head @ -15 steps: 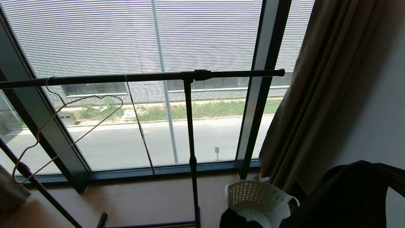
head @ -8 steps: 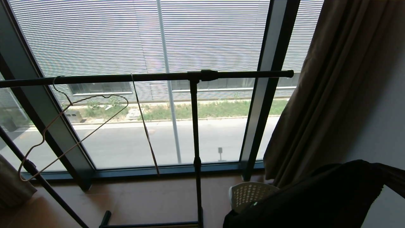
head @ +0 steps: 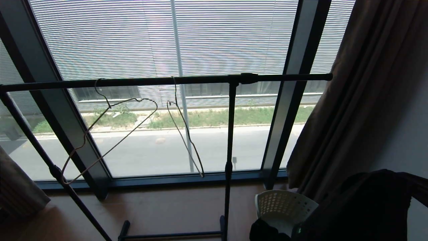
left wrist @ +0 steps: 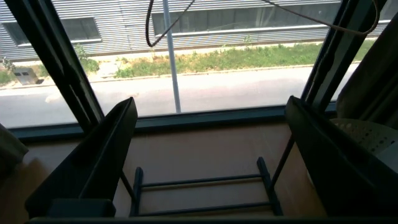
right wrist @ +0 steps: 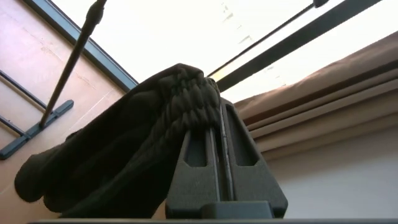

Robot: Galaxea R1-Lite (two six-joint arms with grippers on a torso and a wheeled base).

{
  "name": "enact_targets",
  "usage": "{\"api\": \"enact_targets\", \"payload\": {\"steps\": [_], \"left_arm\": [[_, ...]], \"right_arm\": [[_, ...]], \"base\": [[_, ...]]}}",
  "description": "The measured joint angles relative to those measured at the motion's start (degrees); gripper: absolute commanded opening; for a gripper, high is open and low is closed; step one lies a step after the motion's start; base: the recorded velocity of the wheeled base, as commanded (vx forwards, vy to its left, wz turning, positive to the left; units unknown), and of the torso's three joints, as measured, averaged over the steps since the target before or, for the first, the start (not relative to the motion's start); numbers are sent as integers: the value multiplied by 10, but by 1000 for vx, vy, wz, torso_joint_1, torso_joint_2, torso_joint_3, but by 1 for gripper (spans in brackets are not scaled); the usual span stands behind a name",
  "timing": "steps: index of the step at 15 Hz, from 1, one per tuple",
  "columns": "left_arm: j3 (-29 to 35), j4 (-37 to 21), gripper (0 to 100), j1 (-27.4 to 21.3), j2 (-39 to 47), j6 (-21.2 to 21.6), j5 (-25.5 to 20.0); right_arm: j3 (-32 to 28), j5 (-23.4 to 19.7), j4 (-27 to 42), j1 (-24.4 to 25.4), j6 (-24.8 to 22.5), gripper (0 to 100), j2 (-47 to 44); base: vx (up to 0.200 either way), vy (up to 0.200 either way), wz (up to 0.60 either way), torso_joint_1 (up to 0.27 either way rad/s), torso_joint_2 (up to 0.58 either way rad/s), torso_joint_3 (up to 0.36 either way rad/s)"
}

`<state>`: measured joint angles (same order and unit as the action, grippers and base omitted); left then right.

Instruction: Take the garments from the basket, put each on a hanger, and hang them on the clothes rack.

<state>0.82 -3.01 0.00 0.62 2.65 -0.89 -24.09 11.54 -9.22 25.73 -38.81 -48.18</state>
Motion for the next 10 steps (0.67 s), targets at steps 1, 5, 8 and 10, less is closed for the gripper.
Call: {"api": "enact_targets", "payload": {"steps": [1,5,8,10], "left_arm": [[0,0,100,0,0,0,0],[0,0,100,0,0,0,0],[0,0,100,0,0,0,0],[0,0,100,0,0,0,0]], "right_arm": [[0,0,1,0,0,0,0],[0,0,4,0,0,0,-1],[0,0,2,0,0,0,0],[0,0,2,0,0,0,-1]], "base": [[-200,200,0,17,-2,2],[-50,200,0,10,1,-1],[0,200,0,-6,1,4],[0,200,0,10,5,-2]]}}
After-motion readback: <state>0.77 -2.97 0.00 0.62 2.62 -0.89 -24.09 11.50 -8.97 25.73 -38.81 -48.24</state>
